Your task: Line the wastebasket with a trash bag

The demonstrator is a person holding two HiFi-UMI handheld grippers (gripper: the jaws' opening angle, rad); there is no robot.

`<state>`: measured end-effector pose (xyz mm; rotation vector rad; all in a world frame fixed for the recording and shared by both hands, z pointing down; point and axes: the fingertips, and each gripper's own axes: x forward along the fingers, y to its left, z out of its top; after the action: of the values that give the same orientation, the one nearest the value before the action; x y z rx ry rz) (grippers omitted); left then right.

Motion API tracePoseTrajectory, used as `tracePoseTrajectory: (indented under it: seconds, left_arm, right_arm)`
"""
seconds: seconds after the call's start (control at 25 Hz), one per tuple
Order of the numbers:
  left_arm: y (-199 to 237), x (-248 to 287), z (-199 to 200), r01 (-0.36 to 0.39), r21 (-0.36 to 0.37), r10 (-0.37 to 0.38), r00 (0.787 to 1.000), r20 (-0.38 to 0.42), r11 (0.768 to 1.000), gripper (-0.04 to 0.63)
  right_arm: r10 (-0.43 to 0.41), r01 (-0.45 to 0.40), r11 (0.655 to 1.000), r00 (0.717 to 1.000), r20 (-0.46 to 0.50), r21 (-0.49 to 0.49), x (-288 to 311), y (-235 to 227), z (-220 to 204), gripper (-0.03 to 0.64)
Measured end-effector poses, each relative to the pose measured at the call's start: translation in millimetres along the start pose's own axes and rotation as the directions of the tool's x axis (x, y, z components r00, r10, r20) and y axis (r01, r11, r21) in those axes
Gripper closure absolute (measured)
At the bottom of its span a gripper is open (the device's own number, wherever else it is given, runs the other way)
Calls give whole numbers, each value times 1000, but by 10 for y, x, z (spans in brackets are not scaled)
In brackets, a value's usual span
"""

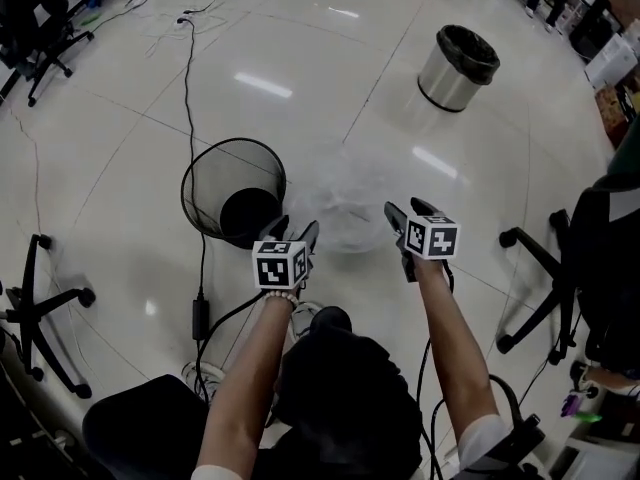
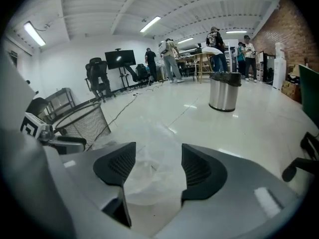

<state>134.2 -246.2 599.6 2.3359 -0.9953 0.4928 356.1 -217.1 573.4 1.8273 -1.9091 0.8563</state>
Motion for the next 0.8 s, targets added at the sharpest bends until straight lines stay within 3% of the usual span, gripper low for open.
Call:
tracePoseTrajectory:
  seconds: [0.2,0.4,0.44,0.52,0.6,0.8]
  left_arm:
    - [110,344,-133,-22,-70,22,1000,-6,997,293]
    - [70,636,-257,19,-145,-26,998,-52,989,310]
    - [46,668,-285,35,-150,-45,997,-66,988,354]
    - [-9,696,-286,61,-127,-71,995,-75,990,578]
    - [-121,695,-209,113,-96,-119,991,-61,989,583]
    - [-433,402,276,226,-62,-223,973,53,972,583]
  right_arm:
    - [-33,32,999,996,-80,-8,399,-288,-91,259]
    - [-46,36,997,988,-146,-68,669,-409,-271,264]
    - [-47,35,996,987,-153,-83,713,-416,-307,305]
    - [-51,32,991,986,-157,-126,777,-399,-348,459]
    - [-52,27,986,988,-148,-166,776,-344,-322,613]
    - [-22,1,970,996,-82,-244,464,-154,15,615]
